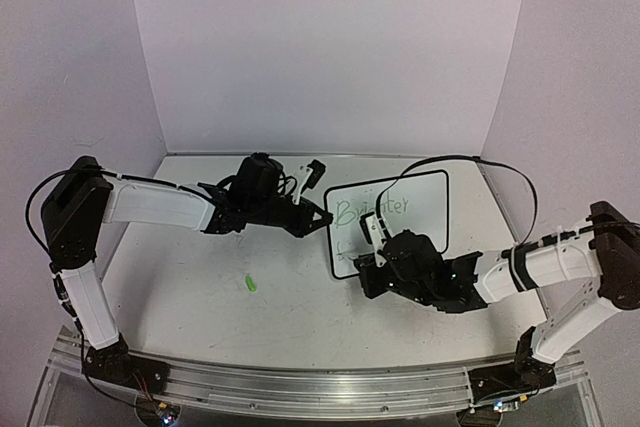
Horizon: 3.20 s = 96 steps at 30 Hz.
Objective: Write a sentence on the whiteboard
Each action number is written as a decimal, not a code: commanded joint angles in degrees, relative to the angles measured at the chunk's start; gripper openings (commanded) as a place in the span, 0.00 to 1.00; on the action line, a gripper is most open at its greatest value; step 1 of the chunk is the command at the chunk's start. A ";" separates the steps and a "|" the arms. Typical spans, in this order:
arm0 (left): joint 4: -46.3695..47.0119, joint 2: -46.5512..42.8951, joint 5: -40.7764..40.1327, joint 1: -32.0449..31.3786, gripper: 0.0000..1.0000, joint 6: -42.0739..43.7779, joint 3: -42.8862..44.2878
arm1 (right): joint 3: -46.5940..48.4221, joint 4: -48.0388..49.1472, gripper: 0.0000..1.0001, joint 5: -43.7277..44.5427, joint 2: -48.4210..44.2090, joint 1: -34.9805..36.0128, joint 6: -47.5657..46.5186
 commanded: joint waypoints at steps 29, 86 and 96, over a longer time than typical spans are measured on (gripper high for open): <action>-0.88 0.10 -3.33 0.42 0.00 2.14 2.60 | 2.20 -3.06 0.00 -4.09 -9.74 -3.02 -7.96; -0.96 0.01 -3.08 0.42 0.00 2.23 2.72 | -1.38 -2.32 0.00 -0.89 -2.53 -0.76 -0.98; -0.97 0.01 -3.01 0.38 0.00 2.23 2.71 | -1.64 -1.82 0.00 -1.03 -1.80 -0.17 -0.23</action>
